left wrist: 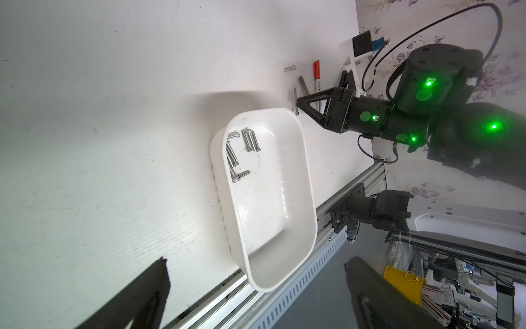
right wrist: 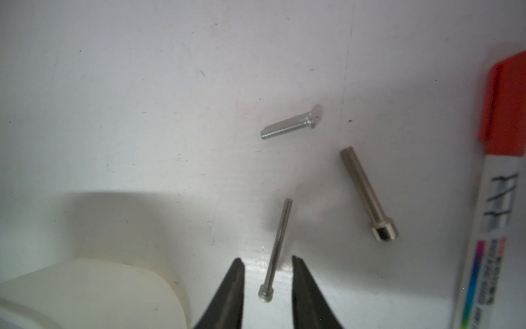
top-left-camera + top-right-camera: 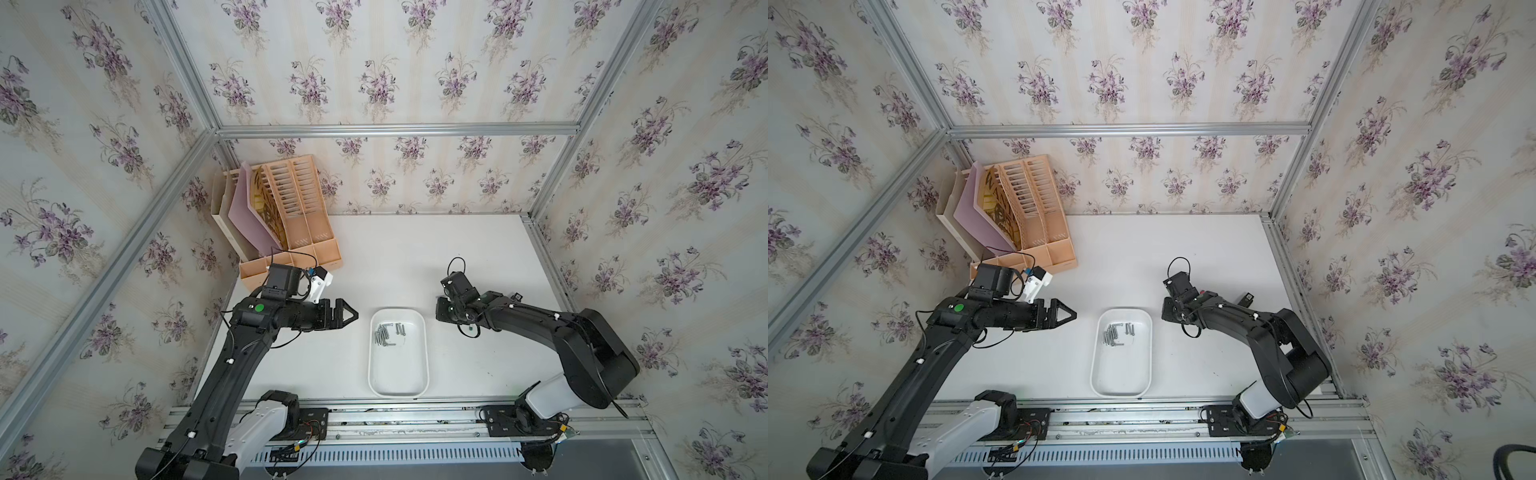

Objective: Take out the screws from the storage box
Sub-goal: Place the screw at the center of the board, then pick up the screw from the storage box.

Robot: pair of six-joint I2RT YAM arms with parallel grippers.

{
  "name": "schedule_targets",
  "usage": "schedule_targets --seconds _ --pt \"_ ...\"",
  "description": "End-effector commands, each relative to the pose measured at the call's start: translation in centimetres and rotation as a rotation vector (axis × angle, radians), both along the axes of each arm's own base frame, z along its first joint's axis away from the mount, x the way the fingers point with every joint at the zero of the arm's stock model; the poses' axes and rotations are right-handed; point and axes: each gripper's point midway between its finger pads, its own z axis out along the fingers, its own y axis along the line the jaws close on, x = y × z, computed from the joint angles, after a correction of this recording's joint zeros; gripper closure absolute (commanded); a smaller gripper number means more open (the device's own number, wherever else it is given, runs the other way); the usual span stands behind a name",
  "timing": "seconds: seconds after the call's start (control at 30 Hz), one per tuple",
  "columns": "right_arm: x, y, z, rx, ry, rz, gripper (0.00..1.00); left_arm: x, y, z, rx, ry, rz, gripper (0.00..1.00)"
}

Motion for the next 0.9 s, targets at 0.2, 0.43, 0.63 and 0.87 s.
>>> schedule_targets --seconds 0.2,0.43,0.63,0.87 --pt "0.5 -0.9 4.7 0.037 -0.157 -0.033 0.27 0.0 -0.1 0.3 -0.002 -0.005 -0.007 0.00" --pt "0.4 -3.0 12.2 0.230 -0.505 -0.145 0.26 -0.4 -0.4 0.5 0.001 -0.022 -0.019 0.01" --pt "-0.9 -2.3 15.9 0.250 -0.623 0.009 0.00 -0.4 -0.4 0.4 0.006 -0.017 -0.022 0.00" --pt "-0.6 1.3 12.7 0.229 -0.439 0.184 0.00 -0.3 -0.4 0.2 0.012 -0.013 -0.018 0.00"
